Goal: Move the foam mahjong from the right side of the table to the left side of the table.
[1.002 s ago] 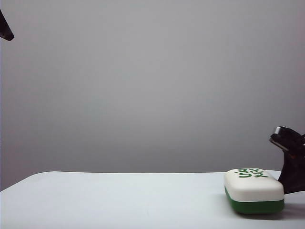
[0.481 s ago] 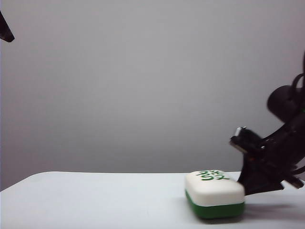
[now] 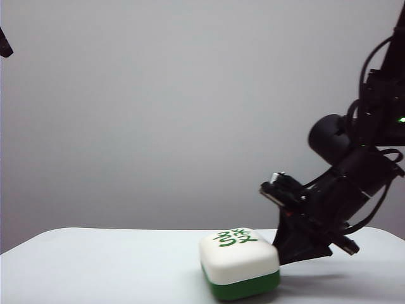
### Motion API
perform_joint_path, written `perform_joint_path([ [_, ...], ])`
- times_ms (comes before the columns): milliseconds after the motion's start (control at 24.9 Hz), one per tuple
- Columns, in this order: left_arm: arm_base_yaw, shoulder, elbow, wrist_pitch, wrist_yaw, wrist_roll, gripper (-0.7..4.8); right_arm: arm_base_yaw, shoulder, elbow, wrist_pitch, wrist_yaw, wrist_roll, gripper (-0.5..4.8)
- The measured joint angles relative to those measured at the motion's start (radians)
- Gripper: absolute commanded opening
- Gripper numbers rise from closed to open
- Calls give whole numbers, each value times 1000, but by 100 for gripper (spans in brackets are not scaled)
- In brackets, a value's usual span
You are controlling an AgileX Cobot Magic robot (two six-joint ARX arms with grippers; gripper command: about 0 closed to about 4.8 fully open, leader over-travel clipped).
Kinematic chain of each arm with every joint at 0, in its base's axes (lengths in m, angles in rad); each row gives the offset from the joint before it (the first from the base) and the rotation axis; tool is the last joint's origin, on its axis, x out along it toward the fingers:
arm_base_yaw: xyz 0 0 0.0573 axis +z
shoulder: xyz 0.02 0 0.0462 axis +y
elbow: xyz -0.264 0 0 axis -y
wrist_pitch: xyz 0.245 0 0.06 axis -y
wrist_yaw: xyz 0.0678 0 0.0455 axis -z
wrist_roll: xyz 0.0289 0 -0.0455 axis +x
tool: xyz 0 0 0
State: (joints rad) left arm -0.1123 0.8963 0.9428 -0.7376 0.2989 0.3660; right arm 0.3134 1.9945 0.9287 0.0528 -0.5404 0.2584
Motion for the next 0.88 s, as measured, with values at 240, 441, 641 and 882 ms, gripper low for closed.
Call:
perform_joint_path([
  [240,0,-12,0,-10,11,0,-5,69,0,8,-3,26,58,-5],
  [441,0,-11,0,-53,13,-3,-5,103,0,8,-39,22,129,-5],
  [641,0,-14,0,-85,13,-3,-5,137,0,8,-88,-3,151,-5],
  [882,0,-23,0,-94,13,-3,-5,172,0,21,-92,-5,169,-5],
])
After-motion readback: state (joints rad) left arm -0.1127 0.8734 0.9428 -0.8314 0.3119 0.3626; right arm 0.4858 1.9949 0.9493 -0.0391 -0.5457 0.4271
